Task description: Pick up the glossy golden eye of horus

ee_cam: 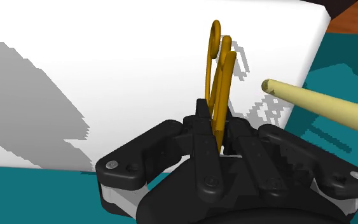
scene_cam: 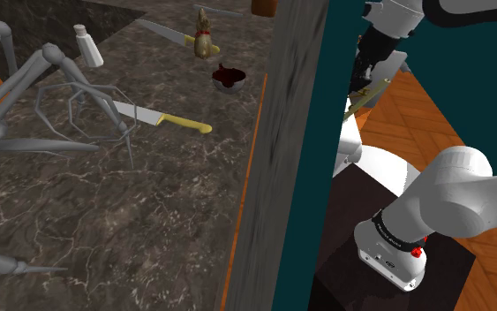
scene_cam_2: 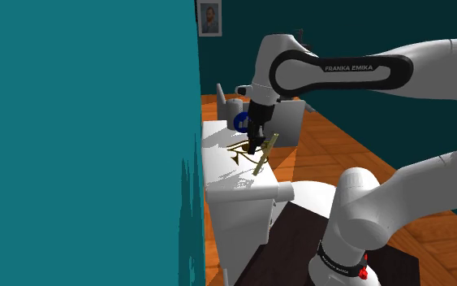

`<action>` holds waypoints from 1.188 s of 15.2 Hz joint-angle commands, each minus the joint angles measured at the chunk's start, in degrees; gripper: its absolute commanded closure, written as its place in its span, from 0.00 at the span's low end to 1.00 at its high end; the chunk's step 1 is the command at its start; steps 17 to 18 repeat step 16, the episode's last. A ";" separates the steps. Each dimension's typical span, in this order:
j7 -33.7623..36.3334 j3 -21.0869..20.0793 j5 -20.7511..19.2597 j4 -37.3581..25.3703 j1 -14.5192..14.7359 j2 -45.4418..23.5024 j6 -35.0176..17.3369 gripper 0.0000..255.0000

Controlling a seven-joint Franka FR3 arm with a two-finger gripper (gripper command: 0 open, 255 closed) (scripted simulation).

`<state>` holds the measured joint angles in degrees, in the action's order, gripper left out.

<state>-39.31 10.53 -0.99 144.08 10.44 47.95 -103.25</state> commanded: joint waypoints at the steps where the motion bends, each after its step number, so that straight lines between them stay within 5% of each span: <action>1: 0.06 -0.08 0.06 -1.26 0.05 -0.12 1.13 1.00; 18: 0.76 -0.74 0.76 -12.92 0.71 -2.61 10.27 1.00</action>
